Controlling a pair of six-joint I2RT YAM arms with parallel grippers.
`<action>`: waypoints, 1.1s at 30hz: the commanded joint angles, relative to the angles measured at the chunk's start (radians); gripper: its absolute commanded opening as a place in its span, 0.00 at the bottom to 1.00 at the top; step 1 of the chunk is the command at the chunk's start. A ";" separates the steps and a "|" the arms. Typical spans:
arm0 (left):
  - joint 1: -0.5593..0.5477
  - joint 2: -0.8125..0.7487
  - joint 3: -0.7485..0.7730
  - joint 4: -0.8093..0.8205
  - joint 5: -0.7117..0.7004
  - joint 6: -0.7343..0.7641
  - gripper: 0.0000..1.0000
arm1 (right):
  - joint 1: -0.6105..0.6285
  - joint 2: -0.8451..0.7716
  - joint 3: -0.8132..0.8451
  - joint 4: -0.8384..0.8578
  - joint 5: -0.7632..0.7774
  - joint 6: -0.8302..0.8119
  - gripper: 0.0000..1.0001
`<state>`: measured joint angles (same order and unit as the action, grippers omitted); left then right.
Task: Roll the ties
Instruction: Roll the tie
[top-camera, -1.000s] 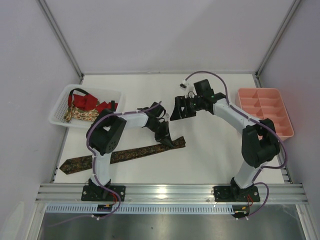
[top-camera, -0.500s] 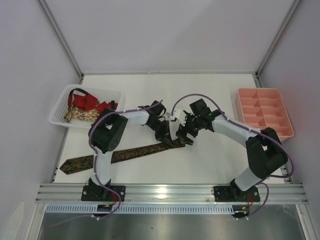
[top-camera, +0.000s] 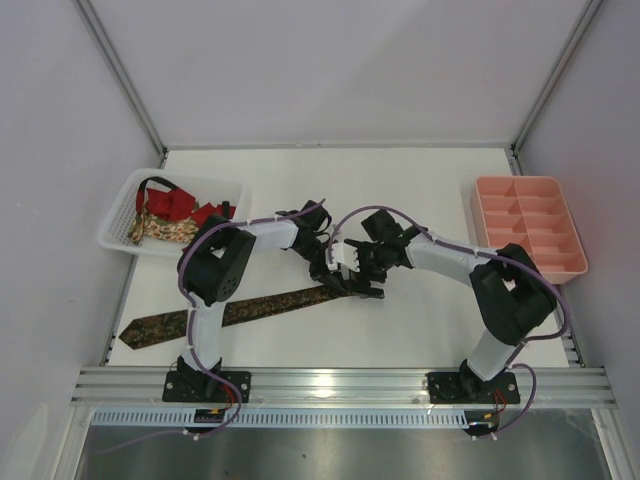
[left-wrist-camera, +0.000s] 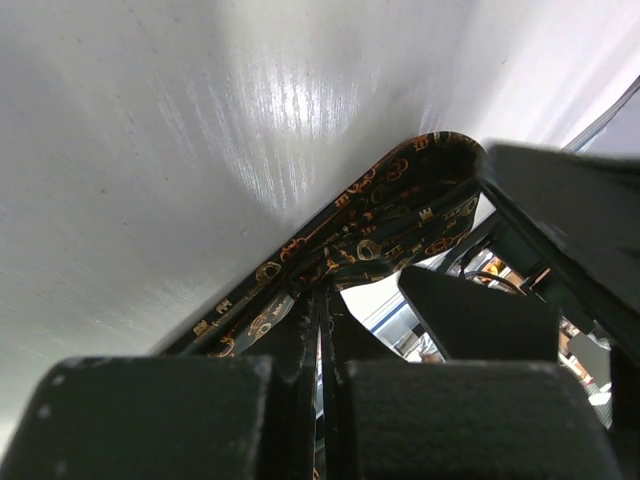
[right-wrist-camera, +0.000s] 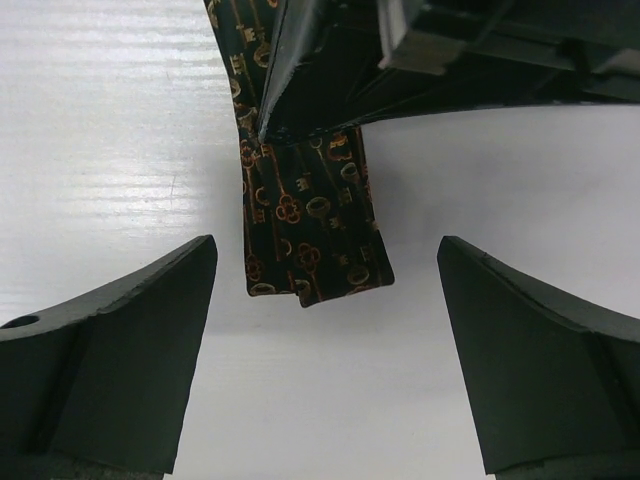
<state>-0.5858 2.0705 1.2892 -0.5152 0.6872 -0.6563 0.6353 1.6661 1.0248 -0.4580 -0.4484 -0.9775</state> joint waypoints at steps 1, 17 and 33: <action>0.015 0.030 0.013 -0.006 -0.078 0.041 0.01 | 0.001 0.049 0.055 -0.007 0.004 -0.088 0.97; 0.014 0.013 0.019 -0.002 -0.068 0.044 0.00 | 0.018 0.095 0.018 -0.022 0.066 -0.156 0.76; 0.015 -0.004 0.062 -0.008 -0.061 0.027 0.00 | 0.024 0.067 -0.026 0.012 0.102 -0.092 0.61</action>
<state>-0.5831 2.0705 1.3155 -0.5301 0.6609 -0.6460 0.6518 1.7405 1.0286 -0.4515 -0.3992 -1.0817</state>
